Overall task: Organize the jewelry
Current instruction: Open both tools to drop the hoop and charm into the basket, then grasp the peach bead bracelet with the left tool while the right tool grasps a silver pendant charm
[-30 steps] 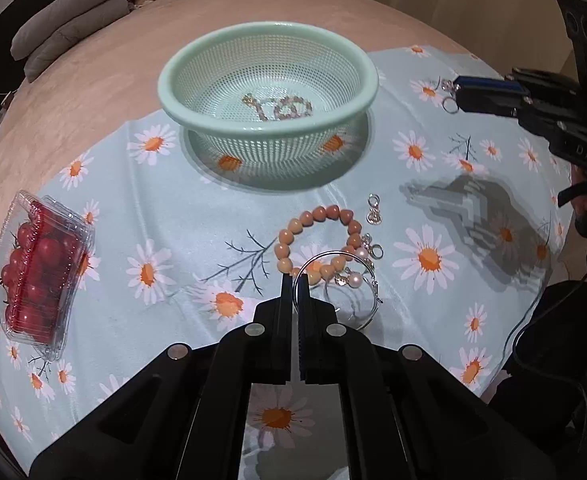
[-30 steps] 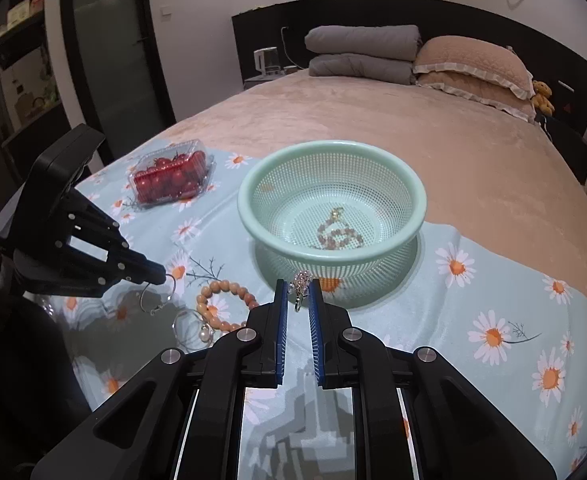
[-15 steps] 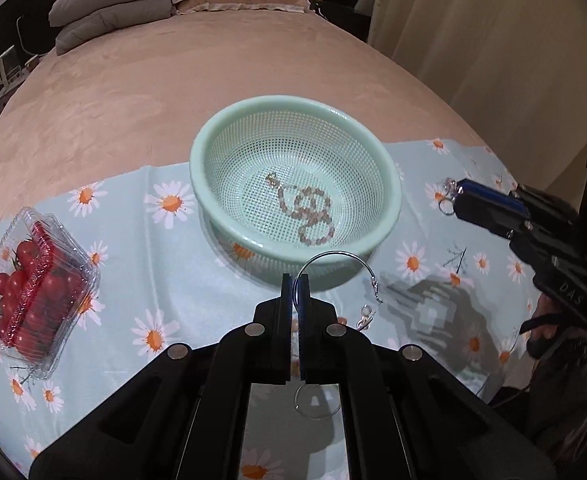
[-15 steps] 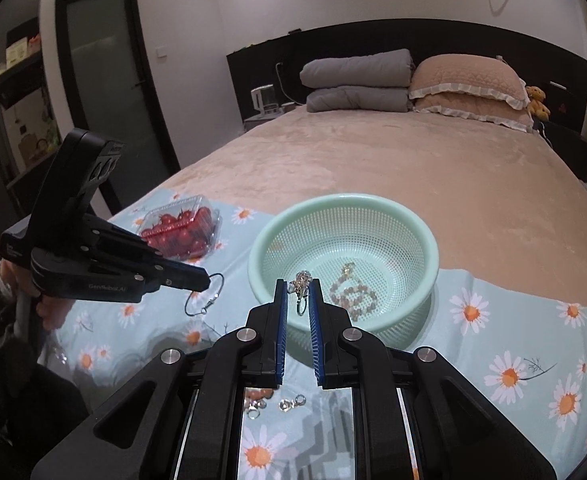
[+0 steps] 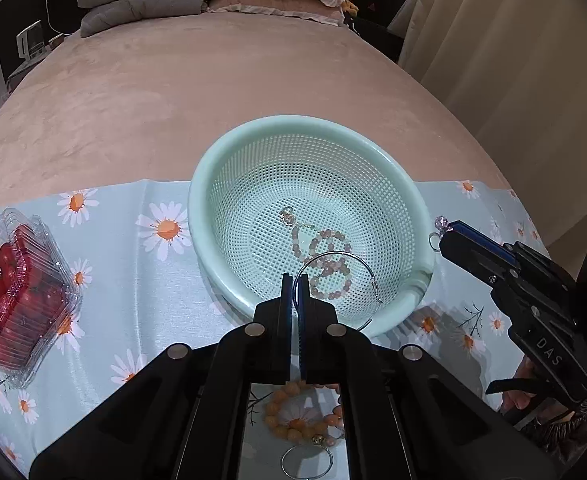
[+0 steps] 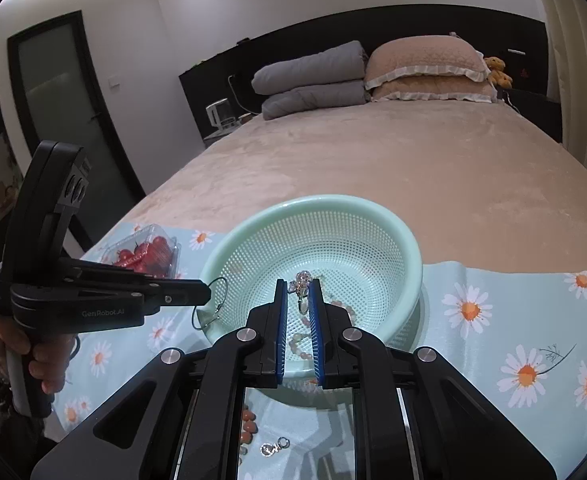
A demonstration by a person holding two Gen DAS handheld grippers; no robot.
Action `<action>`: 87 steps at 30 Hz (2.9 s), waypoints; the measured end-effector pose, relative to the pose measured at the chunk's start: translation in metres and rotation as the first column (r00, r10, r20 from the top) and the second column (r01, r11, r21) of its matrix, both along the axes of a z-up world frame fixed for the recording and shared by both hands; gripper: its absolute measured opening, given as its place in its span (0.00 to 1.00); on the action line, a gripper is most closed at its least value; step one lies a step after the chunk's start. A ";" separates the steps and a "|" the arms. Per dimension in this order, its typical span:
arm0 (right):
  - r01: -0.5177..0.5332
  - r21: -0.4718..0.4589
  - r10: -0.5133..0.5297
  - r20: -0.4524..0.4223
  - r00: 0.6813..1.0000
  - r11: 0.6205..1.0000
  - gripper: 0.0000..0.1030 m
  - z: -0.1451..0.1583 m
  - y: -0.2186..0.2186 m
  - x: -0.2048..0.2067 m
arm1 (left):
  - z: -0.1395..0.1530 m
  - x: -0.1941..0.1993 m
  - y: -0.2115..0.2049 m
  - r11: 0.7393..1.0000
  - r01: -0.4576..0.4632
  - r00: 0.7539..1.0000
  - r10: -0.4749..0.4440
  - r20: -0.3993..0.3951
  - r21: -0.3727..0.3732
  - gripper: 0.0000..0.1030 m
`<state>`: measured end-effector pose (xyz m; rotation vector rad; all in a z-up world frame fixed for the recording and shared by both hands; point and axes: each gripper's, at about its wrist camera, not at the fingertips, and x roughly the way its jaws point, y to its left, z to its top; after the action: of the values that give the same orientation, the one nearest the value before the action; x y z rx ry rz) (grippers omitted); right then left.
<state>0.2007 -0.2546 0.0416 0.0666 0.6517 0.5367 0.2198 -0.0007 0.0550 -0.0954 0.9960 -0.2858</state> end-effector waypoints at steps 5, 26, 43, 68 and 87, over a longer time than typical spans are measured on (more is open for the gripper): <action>0.069 -0.020 -0.069 0.013 0.998 0.997 0.34 -0.005 -0.004 0.004 | 0.005 -0.002 0.003 0.999 -0.041 0.998 0.041 0.037 0.015 0.50; 0.110 -0.065 -0.107 0.042 0.993 0.992 0.61 0.001 -0.019 -0.006 | -0.004 -0.025 0.026 0.989 -0.040 0.999 0.036 0.033 0.142 0.69; -0.051 -0.168 0.027 -0.141 0.990 0.984 0.64 -0.053 -0.019 -0.028 | -0.061 -0.036 0.051 0.985 0.095 0.990 -0.077 -0.121 0.147 0.78; -0.179 -0.326 0.082 -0.290 0.954 0.928 0.08 -0.105 0.031 -0.036 | -0.112 -0.050 -0.036 0.926 0.207 0.975 -0.171 -0.138 0.315 0.61; -0.259 -0.255 0.178 -0.302 0.937 0.932 0.04 -0.075 0.021 -0.059 | -0.060 -0.067 -0.045 0.954 0.169 0.984 -0.149 -0.097 0.248 0.11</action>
<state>0.1415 -0.2336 -0.0332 -0.2173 1.0128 0.6492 0.1532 -0.0453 -0.0054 0.2115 1.1116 -0.2997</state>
